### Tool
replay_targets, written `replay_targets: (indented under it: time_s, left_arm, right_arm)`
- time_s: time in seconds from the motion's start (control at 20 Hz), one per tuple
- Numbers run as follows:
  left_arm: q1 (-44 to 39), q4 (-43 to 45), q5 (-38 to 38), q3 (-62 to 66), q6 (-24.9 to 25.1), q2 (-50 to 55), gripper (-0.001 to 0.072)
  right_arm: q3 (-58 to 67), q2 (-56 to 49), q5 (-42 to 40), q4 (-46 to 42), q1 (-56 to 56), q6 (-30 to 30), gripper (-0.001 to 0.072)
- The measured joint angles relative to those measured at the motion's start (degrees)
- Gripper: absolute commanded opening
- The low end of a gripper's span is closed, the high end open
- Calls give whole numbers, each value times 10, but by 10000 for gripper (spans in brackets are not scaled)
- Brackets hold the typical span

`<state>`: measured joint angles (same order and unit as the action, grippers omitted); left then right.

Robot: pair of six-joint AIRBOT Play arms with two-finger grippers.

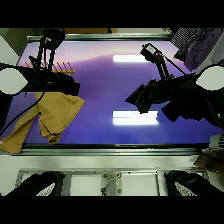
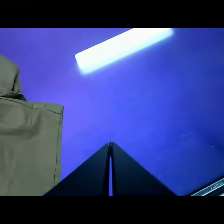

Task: Fold the clothes and pants, and hang the long-sleeved shirts on hangers.

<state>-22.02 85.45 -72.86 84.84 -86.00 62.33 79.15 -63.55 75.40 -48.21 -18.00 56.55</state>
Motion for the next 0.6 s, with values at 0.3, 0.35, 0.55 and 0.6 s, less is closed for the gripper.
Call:
replay_targets:
  time_s: [0.3, 0.35, 0.55, 0.6]
  left_arm:
    - [0, 0, 0, 0, 0, 0, 15]
    - [0, 0, 0, 0, 0, 0, 15]
    - [0, 0, 5, 0, 0, 0, 15]
    - [0, 0, 14, 0, 0, 0, 14]
  right_arm:
    - [0, 0, 0, 0, 0, 0, 17]
    - [0, 0, 0, 0, 0, 0, 18]
    - [0, 0, 0, 0, 0, 0, 18]
    - [0, 0, 0, 0, 0, 0, 18]
